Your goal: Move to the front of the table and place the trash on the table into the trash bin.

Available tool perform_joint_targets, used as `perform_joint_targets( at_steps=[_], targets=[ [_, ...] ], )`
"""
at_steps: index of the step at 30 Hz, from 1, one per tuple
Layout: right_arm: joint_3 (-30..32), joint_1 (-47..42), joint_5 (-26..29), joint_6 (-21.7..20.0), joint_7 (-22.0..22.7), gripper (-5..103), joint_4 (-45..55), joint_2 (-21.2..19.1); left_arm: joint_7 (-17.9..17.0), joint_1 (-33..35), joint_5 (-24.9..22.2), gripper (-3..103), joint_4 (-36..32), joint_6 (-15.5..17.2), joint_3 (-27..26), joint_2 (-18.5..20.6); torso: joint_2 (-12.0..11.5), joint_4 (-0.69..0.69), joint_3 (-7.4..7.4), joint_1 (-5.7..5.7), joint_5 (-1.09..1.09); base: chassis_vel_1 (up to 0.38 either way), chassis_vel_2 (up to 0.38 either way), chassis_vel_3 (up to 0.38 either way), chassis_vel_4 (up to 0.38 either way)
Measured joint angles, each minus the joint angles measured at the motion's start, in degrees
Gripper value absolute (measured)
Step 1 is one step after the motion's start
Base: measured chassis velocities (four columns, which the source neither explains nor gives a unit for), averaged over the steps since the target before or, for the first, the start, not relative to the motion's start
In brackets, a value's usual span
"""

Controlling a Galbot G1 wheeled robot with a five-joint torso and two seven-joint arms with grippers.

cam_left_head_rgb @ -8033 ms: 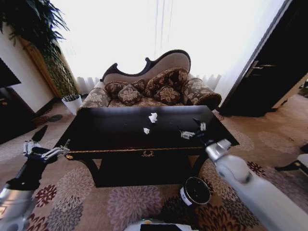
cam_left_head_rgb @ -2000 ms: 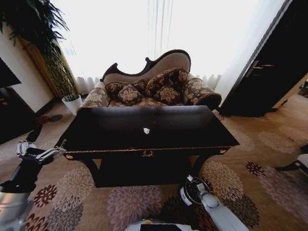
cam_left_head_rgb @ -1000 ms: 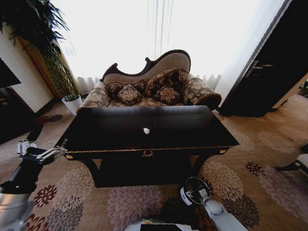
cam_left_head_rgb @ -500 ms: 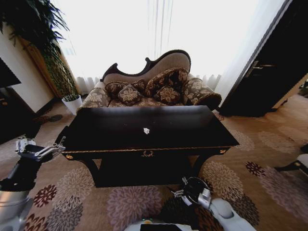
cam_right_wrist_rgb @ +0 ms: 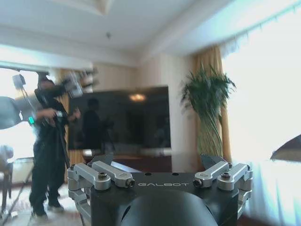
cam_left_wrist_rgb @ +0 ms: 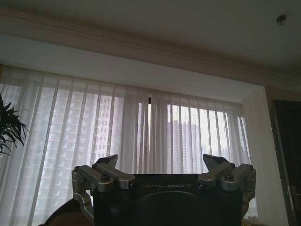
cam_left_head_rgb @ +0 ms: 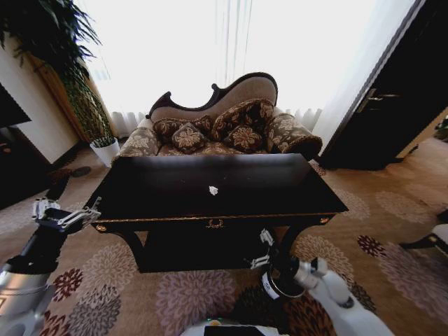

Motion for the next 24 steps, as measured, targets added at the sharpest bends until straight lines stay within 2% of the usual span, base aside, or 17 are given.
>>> perform_joint_targets(
  at_steps=[2, 4, 5, 7, 8, 9, 10, 11, 14, 15, 16, 17, 20, 24],
  targets=[
    [0.18, -0.02, 1.94, -1.32, 4.57, 100, 3.22, -0.96, -0.21, -0.14, -0.37, 100, 0.36, 0.00, -0.53, 0.42, 0.00, -0.01, 0.00, 0.00, 0.00, 0.000, 0.000, 0.000, 0.000],
    [0.16, 1.75, 1.60, -4.52, 12.34, 100, 5.66, -1.86, -0.40, -0.34, -0.54, 100, 0.98, -0.11, -1.05, 0.87, 0.00, -0.01, 0.00, 0.00, -0.01, 0.000, 0.000, 0.000, 0.000],
    [0.16, 1.75, 1.60, -4.52, 12.34, 100, 5.66, -1.86, -0.40, -0.34, -0.54, 100, 0.98, -0.11, -1.05, 0.87, 0.00, -0.01, 0.00, 0.00, -0.01, 0.000, 0.000, 0.000, 0.000],
    [-0.04, 3.69, 0.03, -6.03, 17.14, 100, 5.72, -2.61, -0.40, -0.36, -0.54, 100, 1.33, -0.28, -1.26, 1.05, 0.00, 0.00, 0.00, 0.00, 0.00, 0.000, 0.000, 0.000, 0.000],
    [-0.36, 5.39, -0.90, -7.61, 22.19, 100, 5.56, -3.55, -0.35, -0.25, -0.66, 100, 1.46, -0.29, -1.52, 1.33, 0.00, 0.01, 0.00, 0.00, 0.00, 0.000, 0.000, 0.000, 0.000],
    [-0.62, 6.28, -1.10, -8.78, 25.27, 100, 5.55, -4.18, -0.31, -0.19, -0.80, 100, 1.60, -0.29, -1.79, 1.60, 0.00, 0.00, 0.00, 0.00, 0.01, 0.000, 0.000, 0.000, 0.000],
    [-0.62, 6.28, -1.10, -8.78, 25.27, 100, 5.55, -4.18, -0.31, -0.19, -0.80, 100, 1.60, -0.29, -1.79, 1.60, 0.00, 0.00, 0.00, 0.00, 0.01, 0.000, 0.000, 0.000, 0.000],
    [-0.93, 7.00, -1.15, -9.68, 27.72, 100, 5.55, -4.79, -0.31, -0.17, -0.89, 100, 1.74, -0.28, -2.06, 1.83, 0.00, 0.00, 0.00, 0.00, 0.02, 0.000, 0.000, 0.000, 0.000],
    [-2.83, 10.63, -1.11, -14.86, 37.43, 100, 5.37, -7.15, -0.28, -0.75, -1.11, 100, 3.29, 0.02, -3.57, 3.26, 0.00, 0.00, 0.00, 0.00, 0.02, 0.000, 0.000, 0.000, 0.000],
    [-3.37, 11.77, -0.93, -15.99, 39.47, 100, 5.18, -7.74, -0.31, -1.17, -1.11, 100, 3.85, 0.28, -3.94, 3.59, 0.00, 0.00, 0.00, 0.00, 0.02, 0.000, 0.000, 0.000, 0.000],
    [-3.37, 11.77, -0.93, -15.99, 39.47, 100, 5.18, -7.74, -0.31, -1.17, -1.11, 100, 3.85, 0.28, -3.94, 3.59, 0.00, 0.00, 0.00, 0.00, 0.02, 0.000, 0.000, 0.000, 0.000],
    [-3.99, 13.65, -0.39, -17.66, 41.95, 100, 5.01, -8.67, -0.43, -1.81, -1.11, 100, 4.54, 0.75, -4.44, 3.96, 0.00, -0.01, 0.00, 0.00, 0.01, 0.000, 0.000, 0.000, 0.000],
    [-5.47, 19.08, 2.23, -21.14, 45.59, 100, 4.99, -11.17, -0.60, -2.56, -1.23, 100, 5.50, 1.84, -4.98, 4.15, 0.00, 0.00, 0.00, 0.00, 0.00, 0.000, 0.000, 0.000, 0.000],
    [-7.86, 24.60, 3.82, -23.71, 47.47, 100, 4.58, -13.95, -0.61, -2.47, -1.06, 100, 5.86, 2.04, -5.00, 3.13, 0.00, 0.00, 0.01, 0.01, 0.01, 0.000, 0.000, 0.000, 0.000]
  ],
)
